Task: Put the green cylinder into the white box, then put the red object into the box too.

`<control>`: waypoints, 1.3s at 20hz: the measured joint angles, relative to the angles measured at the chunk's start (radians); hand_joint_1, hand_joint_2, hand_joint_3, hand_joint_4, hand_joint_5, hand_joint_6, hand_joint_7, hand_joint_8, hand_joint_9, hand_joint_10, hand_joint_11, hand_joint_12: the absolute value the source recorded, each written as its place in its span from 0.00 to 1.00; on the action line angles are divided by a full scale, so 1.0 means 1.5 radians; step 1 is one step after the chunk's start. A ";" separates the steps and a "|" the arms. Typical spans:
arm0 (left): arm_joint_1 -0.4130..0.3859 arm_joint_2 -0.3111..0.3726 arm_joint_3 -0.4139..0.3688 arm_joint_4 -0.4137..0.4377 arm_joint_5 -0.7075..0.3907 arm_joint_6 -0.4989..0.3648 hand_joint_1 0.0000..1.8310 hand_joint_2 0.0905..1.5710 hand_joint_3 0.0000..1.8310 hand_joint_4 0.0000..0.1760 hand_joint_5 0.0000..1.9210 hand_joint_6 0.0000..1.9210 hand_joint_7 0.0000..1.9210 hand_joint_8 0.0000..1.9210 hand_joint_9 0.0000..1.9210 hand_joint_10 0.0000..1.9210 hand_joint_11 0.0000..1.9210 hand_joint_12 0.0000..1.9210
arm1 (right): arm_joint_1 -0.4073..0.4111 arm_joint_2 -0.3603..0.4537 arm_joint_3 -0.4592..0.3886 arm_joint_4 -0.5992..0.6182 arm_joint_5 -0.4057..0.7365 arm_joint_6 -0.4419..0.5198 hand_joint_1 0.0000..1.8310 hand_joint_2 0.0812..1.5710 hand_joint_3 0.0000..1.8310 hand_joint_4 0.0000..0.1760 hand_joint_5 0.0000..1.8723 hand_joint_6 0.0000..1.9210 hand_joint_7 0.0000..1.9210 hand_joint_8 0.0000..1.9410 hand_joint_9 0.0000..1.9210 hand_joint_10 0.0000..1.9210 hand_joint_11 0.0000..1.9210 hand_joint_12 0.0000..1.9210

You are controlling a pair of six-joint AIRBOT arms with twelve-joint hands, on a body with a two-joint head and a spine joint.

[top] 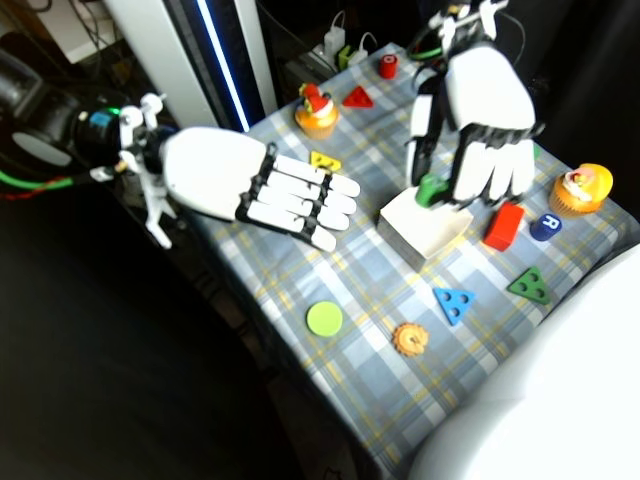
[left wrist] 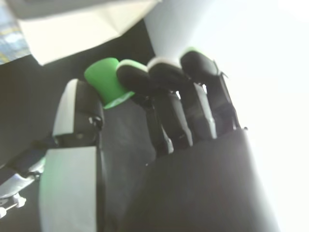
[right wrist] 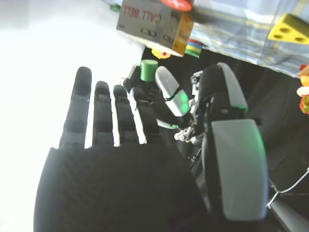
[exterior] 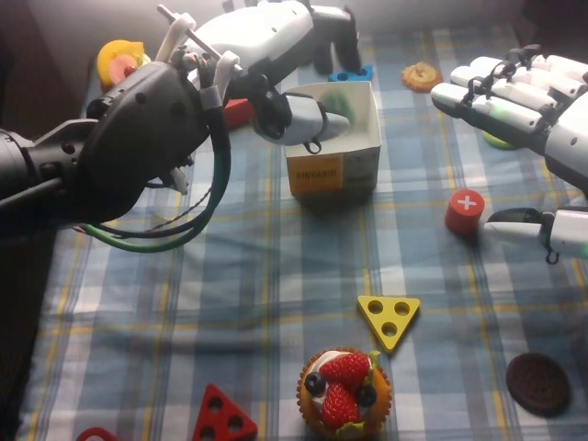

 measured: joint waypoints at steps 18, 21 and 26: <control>0.097 0.164 -0.191 0.091 -0.204 -0.080 0.27 0.87 0.00 0.18 0.15 0.02 0.15 0.00 0.00 0.23 0.00 0.43 | 0.001 -0.055 0.057 -0.007 -0.077 0.037 0.46 0.76 0.00 0.00 0.12 0.00 0.12 0.00 0.01 0.25 0.00 0.63; 0.108 0.176 -0.201 0.086 -0.227 -0.080 0.25 0.88 0.00 0.09 0.15 0.01 0.15 0.00 0.00 0.25 0.00 0.45 | 0.001 -0.065 0.066 -0.002 -0.088 0.037 0.46 0.77 0.00 0.00 0.13 0.01 0.13 0.00 0.00 0.27 0.00 0.64; 0.127 0.180 -0.213 0.087 -0.244 -0.081 0.21 0.89 0.00 0.29 0.14 0.00 0.14 0.00 0.00 0.20 0.00 0.36 | 0.010 -0.076 0.076 0.001 -0.101 0.037 0.48 0.78 0.00 0.00 0.19 0.02 0.20 0.01 0.00 0.39 0.00 0.74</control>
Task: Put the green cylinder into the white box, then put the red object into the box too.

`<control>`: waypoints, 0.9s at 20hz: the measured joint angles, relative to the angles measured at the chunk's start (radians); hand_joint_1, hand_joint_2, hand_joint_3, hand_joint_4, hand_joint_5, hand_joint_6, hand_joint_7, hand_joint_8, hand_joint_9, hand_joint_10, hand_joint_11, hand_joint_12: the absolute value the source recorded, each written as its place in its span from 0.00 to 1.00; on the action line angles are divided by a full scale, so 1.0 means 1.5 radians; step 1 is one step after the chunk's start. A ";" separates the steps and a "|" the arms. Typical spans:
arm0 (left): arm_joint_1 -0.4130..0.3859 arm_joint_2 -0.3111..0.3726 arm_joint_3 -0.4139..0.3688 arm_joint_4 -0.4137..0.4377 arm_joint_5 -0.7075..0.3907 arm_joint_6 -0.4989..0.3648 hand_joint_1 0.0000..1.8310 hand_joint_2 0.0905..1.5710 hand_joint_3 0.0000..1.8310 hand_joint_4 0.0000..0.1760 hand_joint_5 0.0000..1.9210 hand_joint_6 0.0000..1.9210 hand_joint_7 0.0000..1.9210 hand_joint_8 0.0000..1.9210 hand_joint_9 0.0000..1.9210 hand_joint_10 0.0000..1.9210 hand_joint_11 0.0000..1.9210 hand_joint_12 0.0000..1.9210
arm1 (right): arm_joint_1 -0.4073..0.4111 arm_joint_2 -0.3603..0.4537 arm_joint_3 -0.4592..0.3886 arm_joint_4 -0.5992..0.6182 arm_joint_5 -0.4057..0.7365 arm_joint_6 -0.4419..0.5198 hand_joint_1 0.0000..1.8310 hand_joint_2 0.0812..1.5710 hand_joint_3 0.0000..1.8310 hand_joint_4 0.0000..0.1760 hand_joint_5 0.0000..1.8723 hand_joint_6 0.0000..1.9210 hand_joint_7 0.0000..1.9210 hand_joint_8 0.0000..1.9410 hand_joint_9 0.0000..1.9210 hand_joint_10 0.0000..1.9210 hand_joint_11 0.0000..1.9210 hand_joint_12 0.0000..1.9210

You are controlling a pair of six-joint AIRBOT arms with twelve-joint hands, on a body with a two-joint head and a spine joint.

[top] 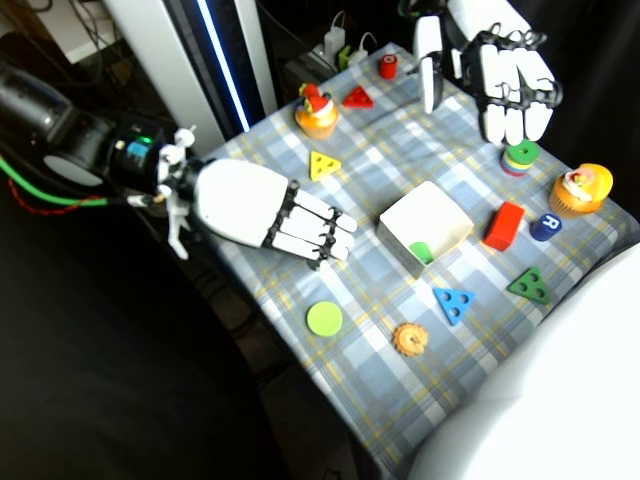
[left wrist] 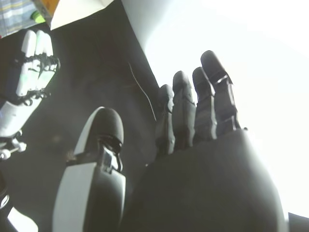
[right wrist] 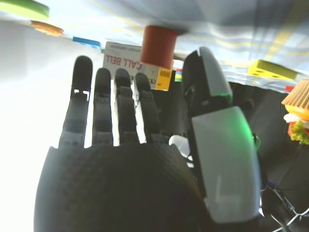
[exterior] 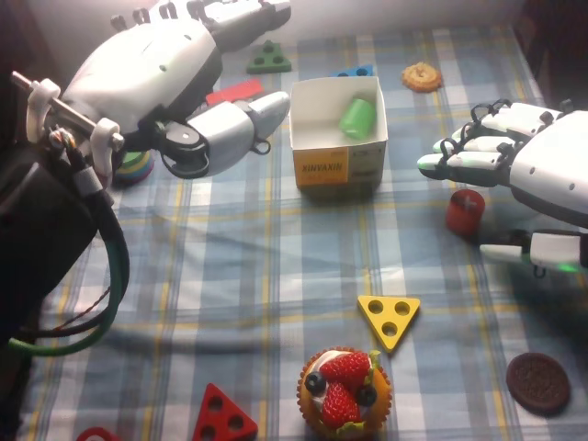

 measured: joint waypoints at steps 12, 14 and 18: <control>0.011 0.004 -0.004 -0.012 -0.006 0.000 0.22 0.88 0.00 0.36 0.16 0.00 0.15 0.00 0.05 0.14 0.00 0.32 | 0.019 -0.020 0.010 -0.002 -0.016 0.000 0.63 0.79 0.00 0.00 0.34 0.75 0.43 0.71 0.19 0.76 0.00 0.95; 0.021 0.012 -0.011 -0.013 -0.009 0.000 0.23 0.88 0.00 0.35 0.16 0.00 0.15 0.00 0.05 0.13 0.00 0.33 | 0.028 -0.018 0.010 -0.011 -0.013 0.001 0.65 0.78 0.00 0.00 0.36 0.70 0.44 0.71 0.24 0.78 0.00 0.98; 0.038 0.022 -0.022 -0.026 -0.030 0.000 0.24 0.87 0.00 0.41 0.16 0.00 0.15 0.00 0.06 0.10 0.00 0.18 | 0.066 0.011 -0.002 -0.067 0.029 0.044 0.63 0.79 0.00 0.00 0.36 0.72 0.40 0.76 0.22 0.89 0.04 1.00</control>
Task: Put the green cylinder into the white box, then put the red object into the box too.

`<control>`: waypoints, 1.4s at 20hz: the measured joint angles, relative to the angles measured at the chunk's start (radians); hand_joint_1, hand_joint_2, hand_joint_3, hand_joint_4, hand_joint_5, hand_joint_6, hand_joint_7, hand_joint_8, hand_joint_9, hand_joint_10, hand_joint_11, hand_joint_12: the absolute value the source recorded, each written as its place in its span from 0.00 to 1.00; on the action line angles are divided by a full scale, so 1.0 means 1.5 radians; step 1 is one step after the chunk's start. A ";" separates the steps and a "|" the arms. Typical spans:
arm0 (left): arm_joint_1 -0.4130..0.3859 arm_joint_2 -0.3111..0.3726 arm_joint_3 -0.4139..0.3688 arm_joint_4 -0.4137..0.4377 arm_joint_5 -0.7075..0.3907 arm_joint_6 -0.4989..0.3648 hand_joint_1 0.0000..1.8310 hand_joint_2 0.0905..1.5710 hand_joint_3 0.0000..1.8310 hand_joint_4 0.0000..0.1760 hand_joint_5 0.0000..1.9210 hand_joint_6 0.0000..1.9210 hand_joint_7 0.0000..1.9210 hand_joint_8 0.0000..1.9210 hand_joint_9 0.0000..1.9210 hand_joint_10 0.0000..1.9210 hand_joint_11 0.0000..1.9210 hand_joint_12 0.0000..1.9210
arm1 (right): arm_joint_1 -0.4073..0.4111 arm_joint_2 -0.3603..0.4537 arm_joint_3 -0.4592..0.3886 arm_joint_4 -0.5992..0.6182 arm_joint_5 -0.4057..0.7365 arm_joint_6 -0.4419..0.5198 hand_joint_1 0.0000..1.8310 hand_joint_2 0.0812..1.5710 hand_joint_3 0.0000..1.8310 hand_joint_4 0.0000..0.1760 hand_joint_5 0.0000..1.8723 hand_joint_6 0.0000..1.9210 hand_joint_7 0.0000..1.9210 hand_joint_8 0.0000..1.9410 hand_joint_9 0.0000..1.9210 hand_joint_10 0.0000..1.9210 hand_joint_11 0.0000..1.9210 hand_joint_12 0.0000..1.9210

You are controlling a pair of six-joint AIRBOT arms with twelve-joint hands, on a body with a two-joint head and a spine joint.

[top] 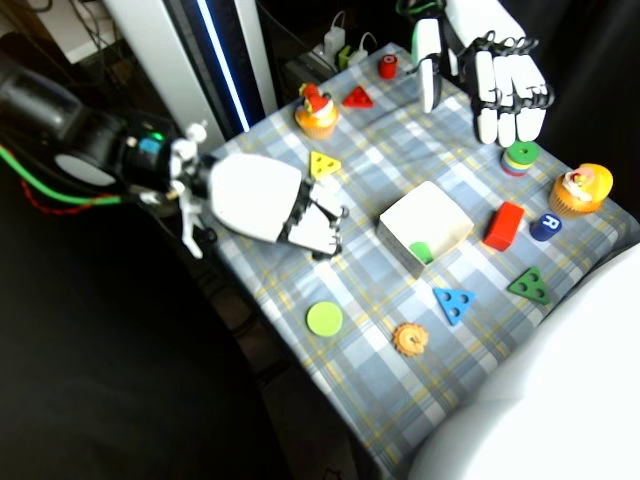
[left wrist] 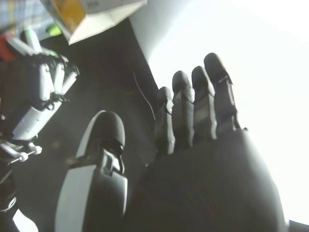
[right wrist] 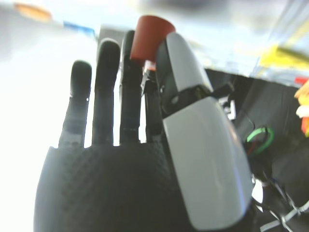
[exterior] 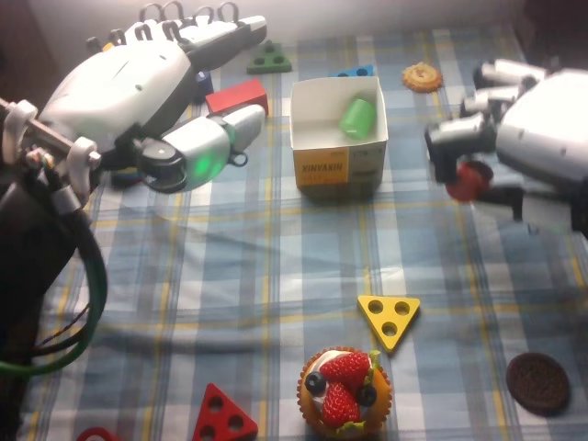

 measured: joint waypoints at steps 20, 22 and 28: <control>0.080 0.000 -0.013 -0.089 -0.056 -0.024 0.47 0.85 0.00 0.00 0.19 0.00 0.21 0.00 0.14 0.05 0.00 0.42 | 0.192 -0.181 0.166 -0.068 -0.157 0.011 0.59 0.73 0.00 0.00 0.24 0.25 0.24 0.33 0.12 0.53 0.00 0.85; 0.079 0.000 -0.013 -0.084 -0.056 -0.031 0.46 0.85 0.00 0.00 0.20 0.00 0.21 0.00 0.14 0.05 0.00 0.44 | 0.194 -0.168 0.146 -0.068 -0.155 0.011 0.55 0.75 0.00 0.00 0.23 0.16 0.22 0.24 0.09 0.50 0.00 0.83; 0.085 0.002 -0.023 -0.082 -0.070 -0.048 0.44 0.86 0.00 0.14 0.15 0.00 0.16 0.00 0.12 0.02 0.00 0.45 | 0.195 -0.042 0.047 -0.074 -0.068 0.011 0.31 0.78 0.00 0.26 0.01 0.01 0.02 0.01 0.00 0.28 0.00 0.69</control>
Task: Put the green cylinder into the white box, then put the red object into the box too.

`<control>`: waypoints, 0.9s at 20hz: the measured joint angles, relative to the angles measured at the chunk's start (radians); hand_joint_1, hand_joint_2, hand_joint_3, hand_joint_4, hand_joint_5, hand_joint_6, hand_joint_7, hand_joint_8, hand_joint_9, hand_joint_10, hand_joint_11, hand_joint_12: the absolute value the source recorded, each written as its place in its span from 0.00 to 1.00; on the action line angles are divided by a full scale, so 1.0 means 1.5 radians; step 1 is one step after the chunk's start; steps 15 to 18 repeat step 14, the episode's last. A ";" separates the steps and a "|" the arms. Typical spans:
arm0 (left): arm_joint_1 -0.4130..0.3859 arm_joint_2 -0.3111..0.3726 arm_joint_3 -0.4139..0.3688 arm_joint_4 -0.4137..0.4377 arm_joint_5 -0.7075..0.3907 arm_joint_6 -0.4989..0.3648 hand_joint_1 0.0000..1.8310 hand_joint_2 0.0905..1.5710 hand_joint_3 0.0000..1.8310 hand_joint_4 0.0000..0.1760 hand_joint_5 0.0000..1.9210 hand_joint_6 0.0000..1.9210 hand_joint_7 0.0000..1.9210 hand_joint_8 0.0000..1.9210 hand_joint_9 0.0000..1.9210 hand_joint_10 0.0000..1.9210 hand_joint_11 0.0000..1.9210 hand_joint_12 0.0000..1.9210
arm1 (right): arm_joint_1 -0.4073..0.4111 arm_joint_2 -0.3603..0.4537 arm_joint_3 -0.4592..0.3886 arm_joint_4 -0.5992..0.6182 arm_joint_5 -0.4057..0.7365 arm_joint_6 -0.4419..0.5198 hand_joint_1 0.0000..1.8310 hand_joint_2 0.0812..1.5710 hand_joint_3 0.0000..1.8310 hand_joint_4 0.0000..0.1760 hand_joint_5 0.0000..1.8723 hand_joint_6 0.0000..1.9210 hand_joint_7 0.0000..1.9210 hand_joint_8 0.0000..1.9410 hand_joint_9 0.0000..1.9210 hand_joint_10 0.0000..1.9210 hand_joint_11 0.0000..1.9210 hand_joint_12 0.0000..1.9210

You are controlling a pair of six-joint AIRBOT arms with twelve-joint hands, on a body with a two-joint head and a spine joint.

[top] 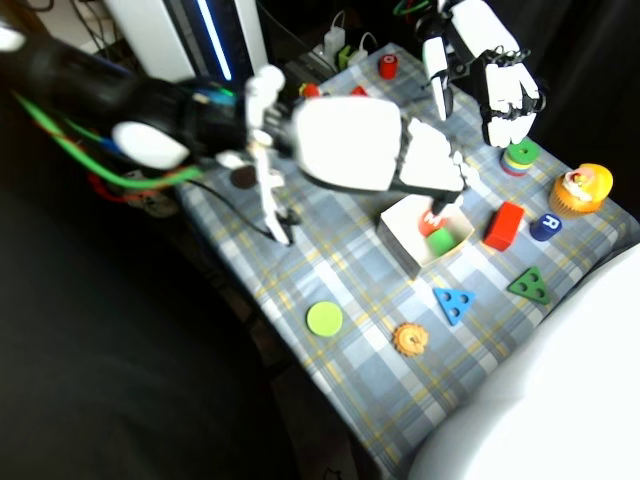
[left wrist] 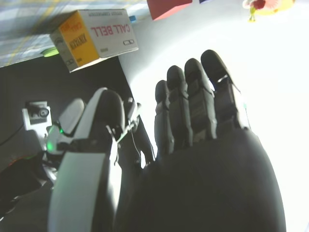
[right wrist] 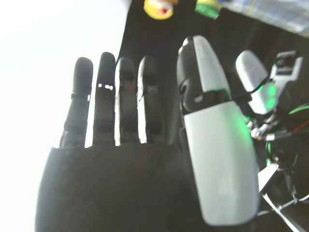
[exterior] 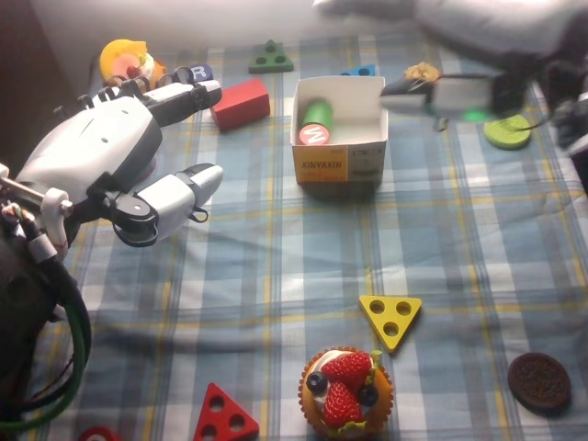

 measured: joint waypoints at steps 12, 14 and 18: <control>0.065 0.068 -0.004 0.143 -0.138 -0.400 0.24 0.79 0.00 0.93 0.00 0.00 0.00 0.00 0.00 0.00 0.00 0.00 | -0.211 0.175 -0.135 0.134 0.324 -0.002 0.31 0.78 0.00 0.35 0.00 0.00 0.00 0.00 0.00 0.00 0.00 0.00; 0.079 0.081 -0.004 0.165 -0.191 -0.471 0.24 0.79 0.00 0.67 0.00 0.00 0.00 0.00 0.01 0.00 0.02 0.01 | -0.237 0.185 -0.144 0.141 0.401 0.008 0.32 0.78 0.00 0.42 0.00 0.00 0.00 0.00 0.00 0.00 0.02 0.01; 0.079 0.081 -0.004 0.165 -0.191 -0.471 0.24 0.79 0.00 0.67 0.00 0.00 0.00 0.00 0.01 0.00 0.02 0.01 | -0.237 0.185 -0.144 0.141 0.401 0.008 0.32 0.78 0.00 0.42 0.00 0.00 0.00 0.00 0.00 0.00 0.02 0.01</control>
